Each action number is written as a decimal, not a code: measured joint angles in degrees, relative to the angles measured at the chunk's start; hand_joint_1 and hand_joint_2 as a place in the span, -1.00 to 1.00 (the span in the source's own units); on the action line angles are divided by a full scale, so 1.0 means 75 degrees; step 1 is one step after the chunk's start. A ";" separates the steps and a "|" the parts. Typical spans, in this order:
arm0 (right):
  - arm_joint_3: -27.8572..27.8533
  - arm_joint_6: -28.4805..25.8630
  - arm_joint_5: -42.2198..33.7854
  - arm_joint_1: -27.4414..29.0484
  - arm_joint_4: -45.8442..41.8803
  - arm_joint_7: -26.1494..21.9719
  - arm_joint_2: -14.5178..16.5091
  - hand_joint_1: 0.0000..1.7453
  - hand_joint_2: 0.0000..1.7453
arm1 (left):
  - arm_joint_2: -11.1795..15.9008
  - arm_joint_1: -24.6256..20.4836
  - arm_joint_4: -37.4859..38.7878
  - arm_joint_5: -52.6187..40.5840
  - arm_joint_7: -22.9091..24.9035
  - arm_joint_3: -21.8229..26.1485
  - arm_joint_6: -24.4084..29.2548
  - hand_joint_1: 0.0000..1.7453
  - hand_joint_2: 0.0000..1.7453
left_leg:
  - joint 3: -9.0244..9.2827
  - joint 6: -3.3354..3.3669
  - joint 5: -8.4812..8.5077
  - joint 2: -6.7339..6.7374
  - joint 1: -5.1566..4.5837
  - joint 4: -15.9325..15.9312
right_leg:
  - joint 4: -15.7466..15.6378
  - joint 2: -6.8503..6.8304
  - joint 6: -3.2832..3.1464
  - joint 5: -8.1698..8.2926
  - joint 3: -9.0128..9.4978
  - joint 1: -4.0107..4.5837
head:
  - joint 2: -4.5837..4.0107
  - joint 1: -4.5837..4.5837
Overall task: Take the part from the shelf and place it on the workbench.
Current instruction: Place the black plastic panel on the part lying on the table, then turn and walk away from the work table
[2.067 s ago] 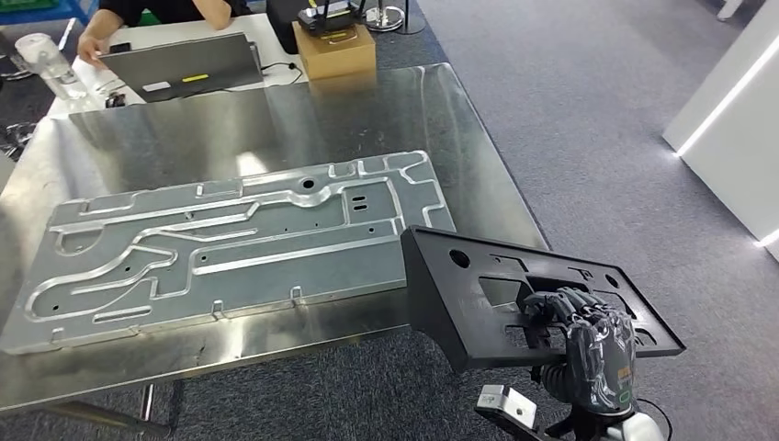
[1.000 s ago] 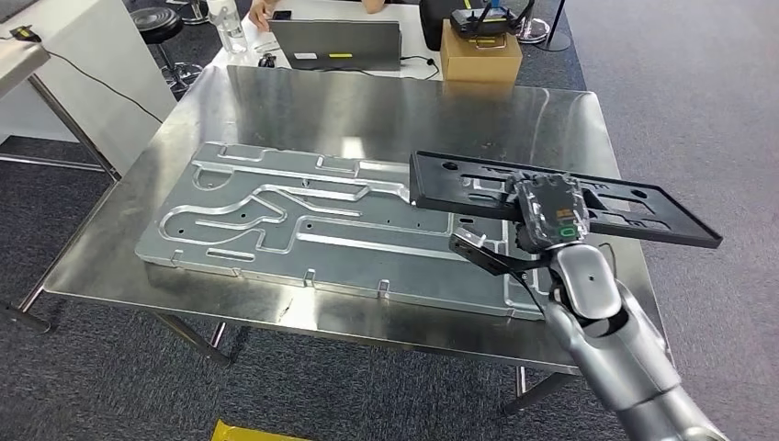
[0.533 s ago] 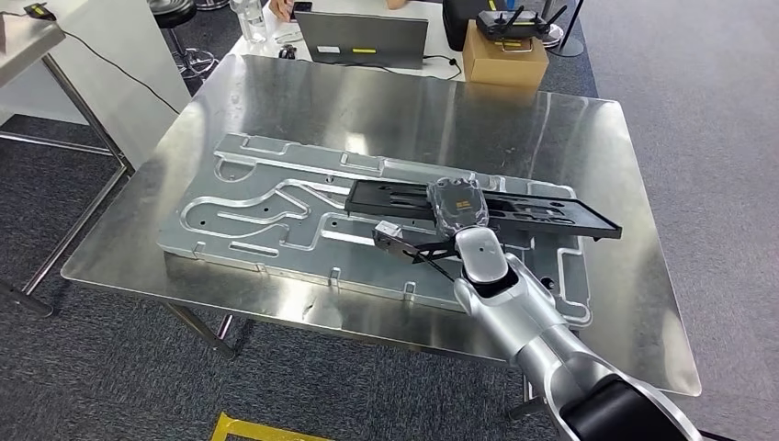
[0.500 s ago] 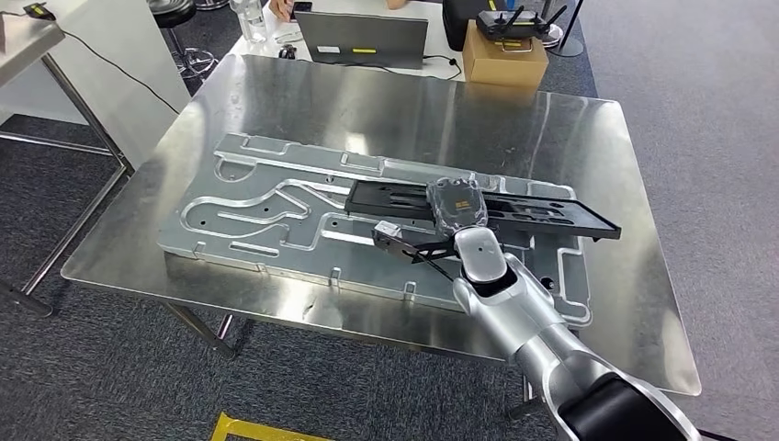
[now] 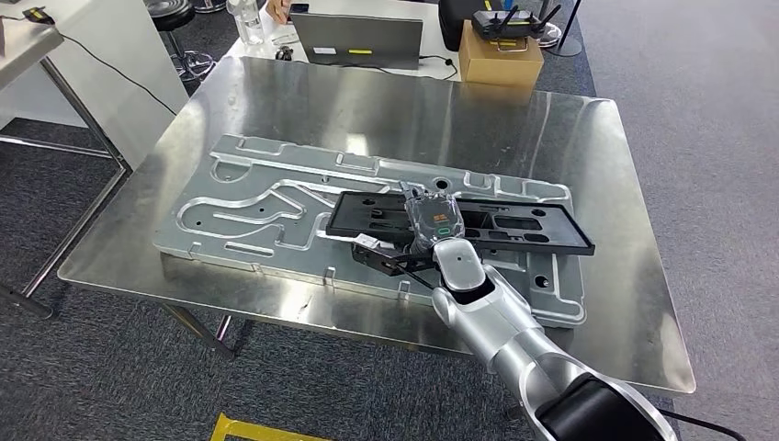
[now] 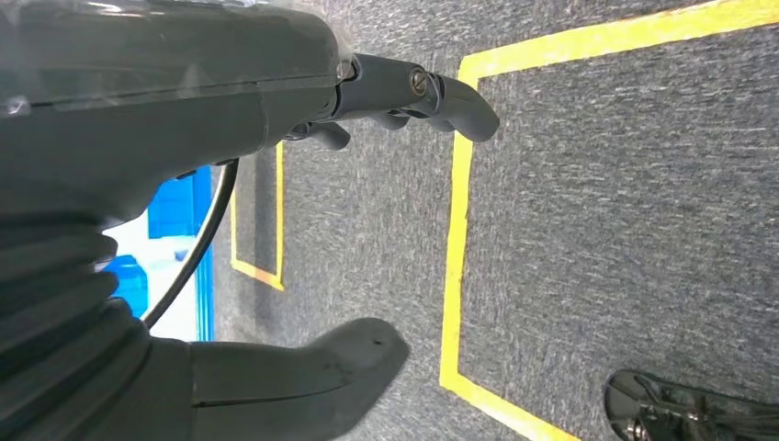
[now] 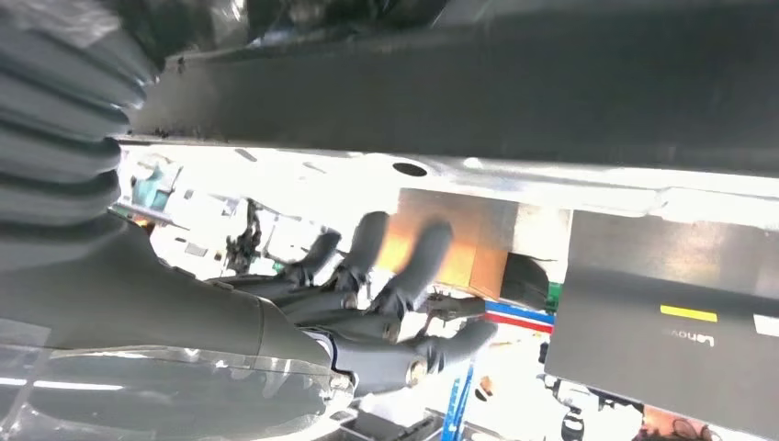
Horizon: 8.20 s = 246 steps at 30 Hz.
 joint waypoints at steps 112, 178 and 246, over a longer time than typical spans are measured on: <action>0.1304 0.0207 -0.2476 0.2065 -0.6971 -0.0737 -0.1861 -1.00 -1.00 | -0.0102 0.0068 0.0000 0.0208 -0.0173 0.0198 0.0291 -1.00 -1.00 | 0.0818 -0.0300 -0.0794 0.0075 0.0126 0.0274 | 0.0205 -0.0045 -0.0051 0.0605 -0.0822 0.0025 | 0.0000 -0.0006; 0.0802 -0.0546 -0.1318 0.3781 -0.7104 -0.0820 -0.2499 -1.00 -1.00 | -0.0100 0.0153 0.0002 0.0082 -0.0466 0.0192 0.0237 -1.00 -1.00 | 0.0184 0.0193 -0.0163 0.0192 -0.0008 -0.0101 | 0.0194 -0.0531 0.0051 -0.0488 0.0186 0.0063 | 0.0000 0.0048; -0.6124 0.0715 -0.7937 0.5935 0.1963 0.0022 -0.0662 -1.00 -1.00 | -0.2238 -0.3481 0.1341 -0.1448 -0.0502 0.0283 -0.1914 -1.00 -1.00 | 0.0141 0.0361 -0.0037 -0.0119 -0.0111 -0.0197 | 0.2062 0.0062 0.0098 -0.1309 -0.0670 -0.0035 | 0.0000 0.0058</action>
